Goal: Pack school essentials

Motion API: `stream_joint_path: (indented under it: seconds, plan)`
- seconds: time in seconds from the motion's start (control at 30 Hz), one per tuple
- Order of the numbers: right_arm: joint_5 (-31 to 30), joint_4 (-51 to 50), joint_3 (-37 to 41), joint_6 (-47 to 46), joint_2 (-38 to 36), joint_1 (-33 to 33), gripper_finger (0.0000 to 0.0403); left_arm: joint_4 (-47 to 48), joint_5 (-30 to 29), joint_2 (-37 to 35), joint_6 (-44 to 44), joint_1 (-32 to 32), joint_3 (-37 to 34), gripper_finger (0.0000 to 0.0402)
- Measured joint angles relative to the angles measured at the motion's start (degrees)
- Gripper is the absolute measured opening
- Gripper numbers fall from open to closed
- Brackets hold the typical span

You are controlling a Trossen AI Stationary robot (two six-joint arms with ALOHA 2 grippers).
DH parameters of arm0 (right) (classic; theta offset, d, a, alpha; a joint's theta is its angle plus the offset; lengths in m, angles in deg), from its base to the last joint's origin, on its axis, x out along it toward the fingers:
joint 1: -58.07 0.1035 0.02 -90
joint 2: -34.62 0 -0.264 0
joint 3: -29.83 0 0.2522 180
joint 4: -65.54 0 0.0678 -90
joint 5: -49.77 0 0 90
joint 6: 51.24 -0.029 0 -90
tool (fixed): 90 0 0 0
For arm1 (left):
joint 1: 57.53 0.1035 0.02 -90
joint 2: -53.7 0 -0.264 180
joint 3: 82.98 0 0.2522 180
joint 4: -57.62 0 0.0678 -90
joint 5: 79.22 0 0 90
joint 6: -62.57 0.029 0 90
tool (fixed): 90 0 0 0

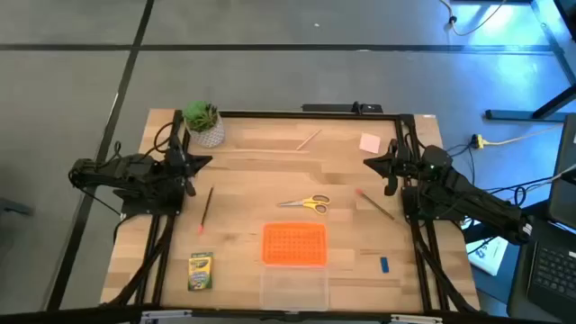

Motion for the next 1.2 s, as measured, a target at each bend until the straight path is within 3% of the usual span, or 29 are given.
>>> stream_joint_path:
  seconds: [0.3,0.47,0.73,0.97,1.2]
  plan:
    - [-0.7,1.6,-0.1,-2.7,0.0,0.0,0.0009,0.0,0.0,0.0,0.0,0.0,0.0,0.0]
    - [-4.1,-4.1,-5.8,-2.9,2.5,0.2,0.0006,-0.2,0.0,0.2,1.5,0.0,0.0,0.0]
    - [-2.6,-19.2,-20.8,-2.7,16.1,0.2,0.0006,-1.4,-0.3,4.8,1.5,0.0,1.6,0.0]
    - [0.5,-33.8,-33.6,5.2,29.1,0.6,0.0003,-1.3,-0.8,13.7,1.5,0.0,7.8,0.0]
    - [3.4,-38.4,-41.6,10.8,40.2,7.9,0.0002,-1.2,-0.9,23.0,1.5,0.0,13.0,0.0]
